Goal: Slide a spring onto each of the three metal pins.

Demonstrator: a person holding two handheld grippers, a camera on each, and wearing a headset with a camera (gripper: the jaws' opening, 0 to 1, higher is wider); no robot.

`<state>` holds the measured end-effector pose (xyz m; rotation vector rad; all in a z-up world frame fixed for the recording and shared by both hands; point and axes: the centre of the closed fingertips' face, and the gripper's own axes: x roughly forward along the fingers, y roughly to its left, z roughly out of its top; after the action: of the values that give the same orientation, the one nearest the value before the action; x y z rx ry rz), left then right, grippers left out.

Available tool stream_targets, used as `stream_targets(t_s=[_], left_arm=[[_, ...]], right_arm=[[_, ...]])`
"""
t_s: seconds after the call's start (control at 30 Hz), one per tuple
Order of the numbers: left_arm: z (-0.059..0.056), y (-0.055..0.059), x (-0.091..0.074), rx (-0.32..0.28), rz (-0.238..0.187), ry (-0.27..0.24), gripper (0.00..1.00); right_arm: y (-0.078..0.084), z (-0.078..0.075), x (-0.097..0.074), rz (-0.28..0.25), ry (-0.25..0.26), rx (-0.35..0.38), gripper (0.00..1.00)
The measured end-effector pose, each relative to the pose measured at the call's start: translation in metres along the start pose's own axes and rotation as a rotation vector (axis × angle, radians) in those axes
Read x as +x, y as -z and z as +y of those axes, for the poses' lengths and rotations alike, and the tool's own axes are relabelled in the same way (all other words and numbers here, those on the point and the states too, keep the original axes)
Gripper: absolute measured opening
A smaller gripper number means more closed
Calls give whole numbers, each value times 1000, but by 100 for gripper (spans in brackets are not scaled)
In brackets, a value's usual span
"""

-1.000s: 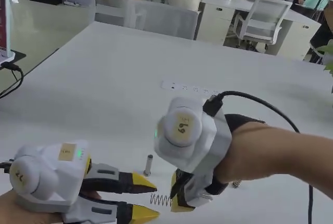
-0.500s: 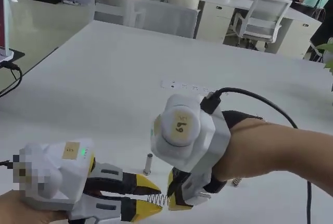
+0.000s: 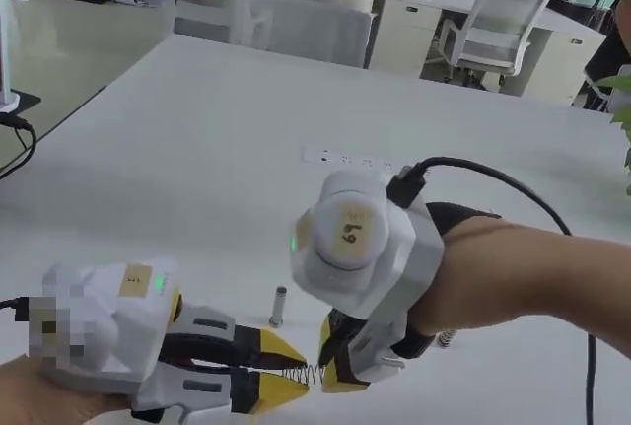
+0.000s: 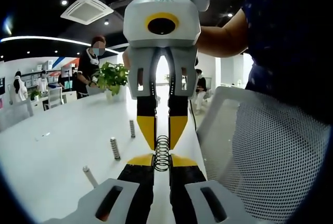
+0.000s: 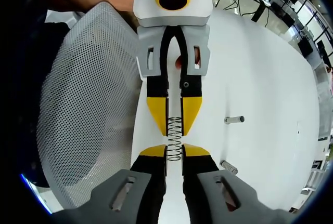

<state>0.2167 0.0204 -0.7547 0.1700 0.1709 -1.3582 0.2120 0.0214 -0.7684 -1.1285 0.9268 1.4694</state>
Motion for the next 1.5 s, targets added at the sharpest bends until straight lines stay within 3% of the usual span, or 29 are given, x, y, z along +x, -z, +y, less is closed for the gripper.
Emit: stream_targets(t_s=[0.83,1.5], left_arm=[[4,-10,-3,-7,-36,-4,3],[8,-10,-6,0,-26,-8,3]], right_arm=[[4,-3,7,-44,-20,40,9],[-9,-8,-11,-47,-4,55,8]])
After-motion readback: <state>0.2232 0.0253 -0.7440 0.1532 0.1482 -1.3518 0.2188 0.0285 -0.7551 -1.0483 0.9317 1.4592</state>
